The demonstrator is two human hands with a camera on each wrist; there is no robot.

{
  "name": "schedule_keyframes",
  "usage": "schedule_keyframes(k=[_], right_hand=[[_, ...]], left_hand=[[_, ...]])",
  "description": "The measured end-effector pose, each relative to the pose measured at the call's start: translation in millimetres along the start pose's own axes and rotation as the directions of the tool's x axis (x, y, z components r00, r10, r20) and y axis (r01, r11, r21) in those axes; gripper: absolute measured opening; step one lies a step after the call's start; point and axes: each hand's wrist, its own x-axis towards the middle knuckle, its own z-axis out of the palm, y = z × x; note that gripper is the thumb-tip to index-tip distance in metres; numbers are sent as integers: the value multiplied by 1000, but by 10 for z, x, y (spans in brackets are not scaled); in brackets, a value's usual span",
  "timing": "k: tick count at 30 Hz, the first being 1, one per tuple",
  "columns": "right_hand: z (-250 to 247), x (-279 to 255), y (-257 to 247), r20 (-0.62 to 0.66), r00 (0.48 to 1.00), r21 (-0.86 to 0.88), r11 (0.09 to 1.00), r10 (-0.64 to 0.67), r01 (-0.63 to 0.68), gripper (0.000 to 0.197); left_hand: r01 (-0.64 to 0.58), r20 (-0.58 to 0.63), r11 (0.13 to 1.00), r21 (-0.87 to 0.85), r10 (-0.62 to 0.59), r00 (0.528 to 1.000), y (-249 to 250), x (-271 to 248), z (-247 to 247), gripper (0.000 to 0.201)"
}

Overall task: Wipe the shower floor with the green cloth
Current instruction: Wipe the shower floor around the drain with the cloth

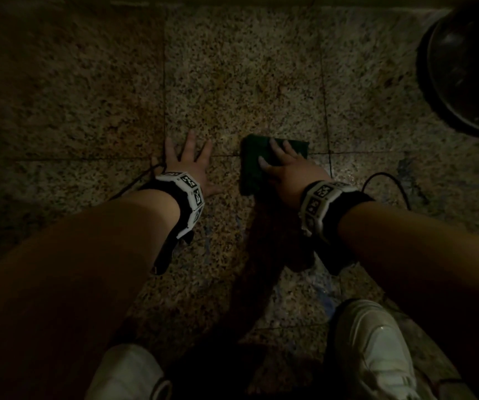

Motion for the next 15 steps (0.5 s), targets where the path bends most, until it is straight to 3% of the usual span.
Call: schedule_keyframes(k=[7, 10, 13, 15], right_hand=[[56, -187, 55, 47, 999, -48, 999, -11, 13, 55], [210, -449, 154, 93, 996, -93, 996, 11, -3, 59], [229, -552, 172, 150, 989, -124, 992, 20, -2, 63], [231, -534, 195, 164, 986, -111, 994, 10, 8, 65]], left_hand=[[-40, -52, 992, 118, 47, 998, 36, -28, -57, 106], [-99, -73, 992, 79, 104, 992, 127, -121, -107, 108], [-164, -35, 976, 146, 171, 985, 231, -177, -166, 102], [-151, 10, 971, 183, 152, 988, 293, -167, -186, 102]])
